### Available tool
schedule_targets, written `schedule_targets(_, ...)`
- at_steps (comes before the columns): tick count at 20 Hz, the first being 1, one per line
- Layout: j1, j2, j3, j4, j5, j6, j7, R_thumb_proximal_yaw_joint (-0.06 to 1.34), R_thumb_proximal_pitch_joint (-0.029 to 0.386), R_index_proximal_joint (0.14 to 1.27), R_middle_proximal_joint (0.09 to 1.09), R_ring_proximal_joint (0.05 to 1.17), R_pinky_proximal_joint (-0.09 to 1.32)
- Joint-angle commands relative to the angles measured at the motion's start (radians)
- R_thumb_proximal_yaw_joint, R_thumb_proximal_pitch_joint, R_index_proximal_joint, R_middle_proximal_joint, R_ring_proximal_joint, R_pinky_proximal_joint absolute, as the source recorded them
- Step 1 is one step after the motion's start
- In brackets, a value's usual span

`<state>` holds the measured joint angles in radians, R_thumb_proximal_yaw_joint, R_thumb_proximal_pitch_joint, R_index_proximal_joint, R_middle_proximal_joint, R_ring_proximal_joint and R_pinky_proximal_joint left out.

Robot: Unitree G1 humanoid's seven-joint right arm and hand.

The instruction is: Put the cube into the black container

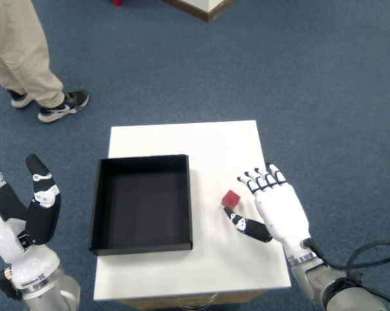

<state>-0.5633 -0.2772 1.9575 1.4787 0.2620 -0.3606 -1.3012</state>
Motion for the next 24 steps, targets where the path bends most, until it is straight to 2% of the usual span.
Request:
schedule_targets(1, -0.045, -0.031, -0.022, 0.001, 0.038, 0.033, 0.002, 0.27, 0.097, 0.43, 0.34, 0.31, 0.18)
schedule_targets(8, -0.051, -0.037, -0.047, -0.027, 0.070, 0.072, 0.110, 0.26, 0.100, 0.45, 0.34, 0.31, 0.17)
schedule_targets(15, -0.069, -0.027, -0.053, -0.034, 0.076, 0.054, 0.111, 0.26, 0.103, 0.48, 0.34, 0.31, 0.17)
schedule_targets(20, -0.076, 0.019, -0.037, -0.036, 0.056, 0.054, 0.074, 0.27, 0.103, 0.49, 0.34, 0.31, 0.17)
schedule_targets(24, -0.086, 0.027, -0.027, -0.036, 0.045, 0.045, 0.061, 0.27, 0.101, 0.49, 0.34, 0.30, 0.15)
